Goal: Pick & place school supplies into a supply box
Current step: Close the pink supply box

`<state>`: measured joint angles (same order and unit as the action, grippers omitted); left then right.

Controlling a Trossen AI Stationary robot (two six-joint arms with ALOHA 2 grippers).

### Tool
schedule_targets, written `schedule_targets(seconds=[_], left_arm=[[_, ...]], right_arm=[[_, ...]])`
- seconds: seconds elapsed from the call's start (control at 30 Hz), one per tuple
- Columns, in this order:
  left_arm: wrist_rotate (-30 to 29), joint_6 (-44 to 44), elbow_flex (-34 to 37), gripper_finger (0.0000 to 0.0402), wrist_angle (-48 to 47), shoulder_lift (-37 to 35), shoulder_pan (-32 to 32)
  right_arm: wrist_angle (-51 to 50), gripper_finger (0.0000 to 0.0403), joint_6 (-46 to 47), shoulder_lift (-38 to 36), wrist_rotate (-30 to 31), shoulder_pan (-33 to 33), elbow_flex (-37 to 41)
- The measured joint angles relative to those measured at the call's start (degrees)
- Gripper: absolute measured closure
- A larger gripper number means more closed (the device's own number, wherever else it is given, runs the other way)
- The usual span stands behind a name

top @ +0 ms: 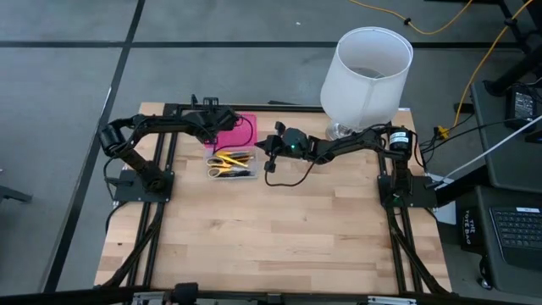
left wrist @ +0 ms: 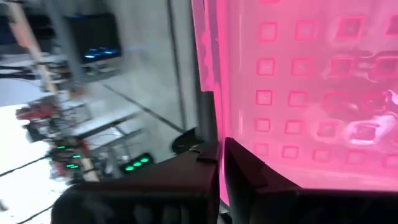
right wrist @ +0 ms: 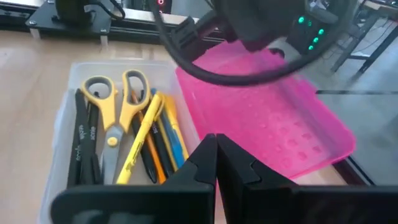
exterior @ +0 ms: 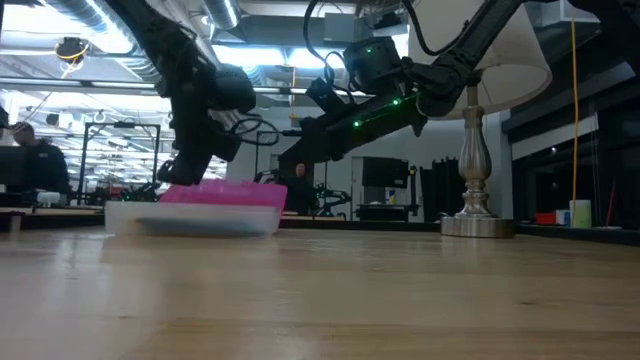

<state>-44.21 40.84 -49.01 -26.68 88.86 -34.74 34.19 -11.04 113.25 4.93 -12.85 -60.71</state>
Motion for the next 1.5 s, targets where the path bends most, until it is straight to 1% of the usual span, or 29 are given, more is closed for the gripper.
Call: schedule_targets(seconds=[0.07,0.33,0.53,0.63,0.8,0.9,1.0,1.07,1.13,1.3,1.4,1.43,1.5], left_arm=[[-2.34,-0.02,0.00,0.0398,-0.05,-1.31,1.59],[-7.36,-1.03,0.00,0.0398,-0.15,-7.94,7.68],[-7.38,-2.46,0.02,0.0398,-2.16,-10.94,11.31],[-7.92,-3.16,0.02,0.0398,-3.63,-11.13,12.38],[-8.71,-4.68,0.02,0.0398,-5.39,-11.13,13.21],[-8.94,-4.65,0.02,0.0398,-5.15,-11.13,13.78],[-8.94,-5.01,0.02,0.0398,-5.05,-11.13,14.43],[-8.96,-5.29,0.02,0.0398,-5.01,-11.13,14.99],[-8.98,-5.74,0.02,0.0398,-4.97,-11.13,15.67],[-9.12,-6.54,0.02,0.0398,-4.85,-11.13,17.96],[-11.02,-6.62,0.02,0.0398,-4.85,-11.13,19.59],[-11.58,-6.62,0.02,0.0398,-4.85,-11.13,20.18],[-11.97,-6.63,0.02,0.0398,-4.85,-11.13,21.29]], right_arm=[[0.05,0.0393,0.53,0.00,0.00,-0.12,0.00],[-0.60,0.0393,1.91,0.00,0.07,-0.65,0.00],[-5.58,0.0393,2.16,0.00,0.11,-0.65,0.00],[-8.04,0.0393,3.61,-0.27,0.10,-0.65,0.00],[-15.45,0.0393,4.93,-2.32,0.16,-0.65,-0.02],[-18.25,0.0393,4.89,-3.40,3.08,-0.61,-0.02],[-17.25,0.0393,4.58,-3.56,9.13,-0.67,-0.02],[-16.02,0.0393,4.52,-3.56,10.92,-0.97,-0.02],[-13.98,0.0393,4.53,-3.25,11.01,-1.43,-0.07],[-13.32,0.0393,4.82,-2.89,11.04,-2.79,-0.09],[-13.07,0.0393,4.57,-2.80,11.02,-3.56,-0.09],[-12.98,0.0393,4.06,-2.80,10.62,-3.83,-0.09],[-12.96,0.0393,2.11,-2.80,7.60,-4.41,-0.09]])
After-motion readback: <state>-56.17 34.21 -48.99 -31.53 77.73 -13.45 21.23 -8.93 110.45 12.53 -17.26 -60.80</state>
